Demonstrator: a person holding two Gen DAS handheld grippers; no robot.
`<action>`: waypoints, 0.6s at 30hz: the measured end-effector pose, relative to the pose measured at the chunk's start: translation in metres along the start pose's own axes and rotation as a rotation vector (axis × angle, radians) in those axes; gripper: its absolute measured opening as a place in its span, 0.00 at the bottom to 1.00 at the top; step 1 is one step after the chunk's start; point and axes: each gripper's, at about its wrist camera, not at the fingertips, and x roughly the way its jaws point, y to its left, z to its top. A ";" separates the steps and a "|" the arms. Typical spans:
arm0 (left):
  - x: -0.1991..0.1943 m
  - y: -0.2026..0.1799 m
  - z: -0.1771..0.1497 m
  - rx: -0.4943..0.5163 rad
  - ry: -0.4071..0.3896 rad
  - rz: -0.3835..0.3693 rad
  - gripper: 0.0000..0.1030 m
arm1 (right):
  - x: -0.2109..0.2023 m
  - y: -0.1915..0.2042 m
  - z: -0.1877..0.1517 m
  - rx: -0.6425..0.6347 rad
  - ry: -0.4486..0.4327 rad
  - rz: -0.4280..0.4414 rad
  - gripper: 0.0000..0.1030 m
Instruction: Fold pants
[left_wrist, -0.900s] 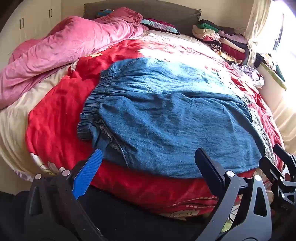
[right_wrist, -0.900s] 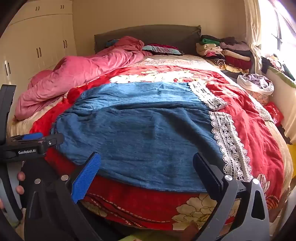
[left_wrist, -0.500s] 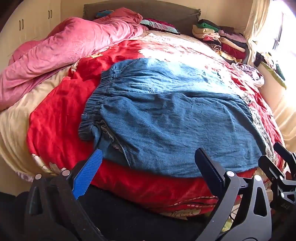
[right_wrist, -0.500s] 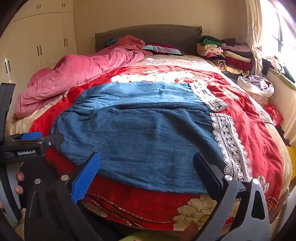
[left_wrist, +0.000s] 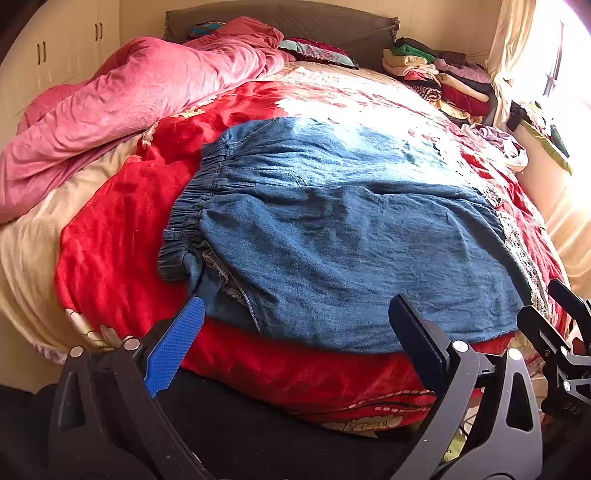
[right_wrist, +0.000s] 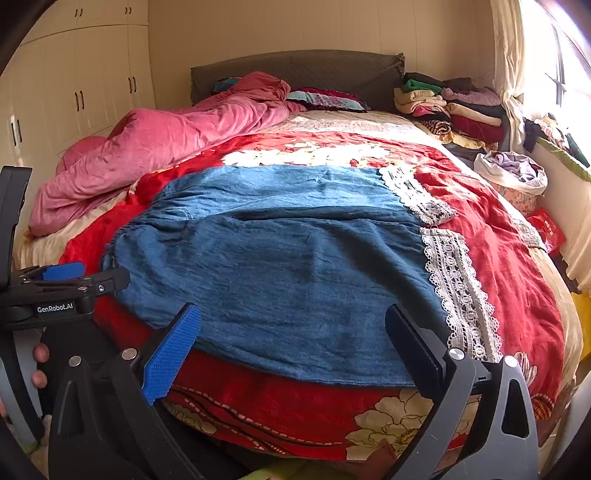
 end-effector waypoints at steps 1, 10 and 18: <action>0.000 0.000 0.000 -0.001 0.000 0.002 0.91 | 0.000 0.000 0.000 0.001 0.000 0.000 0.96; -0.003 0.001 0.003 0.001 -0.009 -0.001 0.91 | 0.000 0.000 -0.001 0.000 0.001 0.001 0.96; -0.004 0.003 0.004 0.004 -0.012 -0.005 0.91 | 0.000 0.000 -0.001 -0.001 0.000 -0.003 0.96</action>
